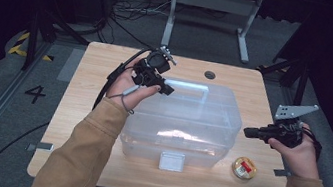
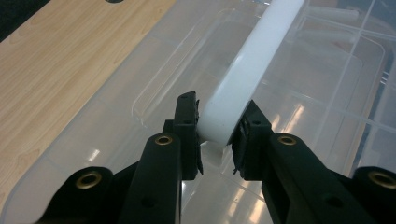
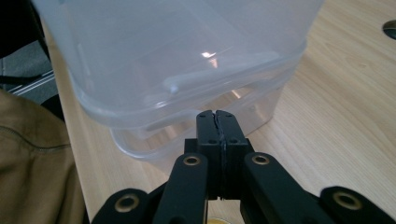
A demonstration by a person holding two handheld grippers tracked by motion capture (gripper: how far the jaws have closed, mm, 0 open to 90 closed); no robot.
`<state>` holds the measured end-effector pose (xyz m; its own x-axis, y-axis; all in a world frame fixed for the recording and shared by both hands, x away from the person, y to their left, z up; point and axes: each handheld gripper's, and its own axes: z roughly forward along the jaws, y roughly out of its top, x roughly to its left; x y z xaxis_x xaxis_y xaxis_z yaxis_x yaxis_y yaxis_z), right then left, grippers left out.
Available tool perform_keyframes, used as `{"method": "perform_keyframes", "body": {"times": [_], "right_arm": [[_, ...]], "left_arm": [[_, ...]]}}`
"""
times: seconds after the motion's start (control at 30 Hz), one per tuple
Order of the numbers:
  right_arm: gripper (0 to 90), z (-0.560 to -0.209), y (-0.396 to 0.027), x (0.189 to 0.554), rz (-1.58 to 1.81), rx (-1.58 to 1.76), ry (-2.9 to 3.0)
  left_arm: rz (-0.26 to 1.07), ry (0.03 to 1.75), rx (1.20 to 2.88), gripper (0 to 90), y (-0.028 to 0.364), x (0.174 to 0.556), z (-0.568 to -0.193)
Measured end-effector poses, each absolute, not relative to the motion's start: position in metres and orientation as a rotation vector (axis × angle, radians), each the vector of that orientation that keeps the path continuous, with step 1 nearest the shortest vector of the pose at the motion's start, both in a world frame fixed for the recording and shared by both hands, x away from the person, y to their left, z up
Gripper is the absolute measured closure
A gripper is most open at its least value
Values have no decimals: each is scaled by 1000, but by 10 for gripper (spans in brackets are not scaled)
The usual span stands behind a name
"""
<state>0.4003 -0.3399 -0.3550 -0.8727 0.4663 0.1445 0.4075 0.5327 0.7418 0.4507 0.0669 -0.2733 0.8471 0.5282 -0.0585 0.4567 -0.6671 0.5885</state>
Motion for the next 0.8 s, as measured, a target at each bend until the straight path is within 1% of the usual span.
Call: {"method": "perform_keyframes", "body": {"times": [0.1,0.47,0.8], "right_arm": [[899,-357,-336,400,1258,741,2723],[900,-365,-314,401,1244,644,2837],[900,-363,-309,398,1310,587,2855]], "left_arm": [[184,723,2424,741,65,454,-268],[166,739,2413,735,66,461,-264],[164,744,2400,732,67,463,-264]]}}
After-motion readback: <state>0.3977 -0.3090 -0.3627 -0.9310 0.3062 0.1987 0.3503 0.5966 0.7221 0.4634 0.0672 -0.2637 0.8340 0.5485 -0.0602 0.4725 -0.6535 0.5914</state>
